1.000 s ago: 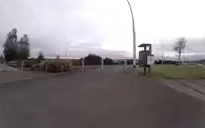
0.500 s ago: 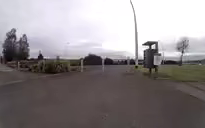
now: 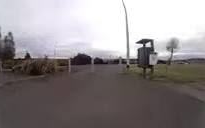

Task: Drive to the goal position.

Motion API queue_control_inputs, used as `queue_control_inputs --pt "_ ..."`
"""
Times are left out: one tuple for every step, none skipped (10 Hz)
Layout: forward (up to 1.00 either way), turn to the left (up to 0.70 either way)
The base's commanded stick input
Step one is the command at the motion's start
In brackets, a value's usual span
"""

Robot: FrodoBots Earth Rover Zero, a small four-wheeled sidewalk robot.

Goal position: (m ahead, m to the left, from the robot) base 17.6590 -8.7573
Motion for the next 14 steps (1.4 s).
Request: queue_control_inputs --pt "1.0 0.0" --pt "1.0 0.0" --pt "1.0 0.0" --pt "1.0 -0.05" --pt "1.0 -0.23" --pt "1.0 -0.4" --pt "1.0 -0.23" --pt "1.0 -0.07" --pt "1.0 0.0" --pt "1.0 0.0" --pt "1.0 0.0" --pt "1.0 0.0" --pt "1.0 0.0" --pt "1.0 0.0"
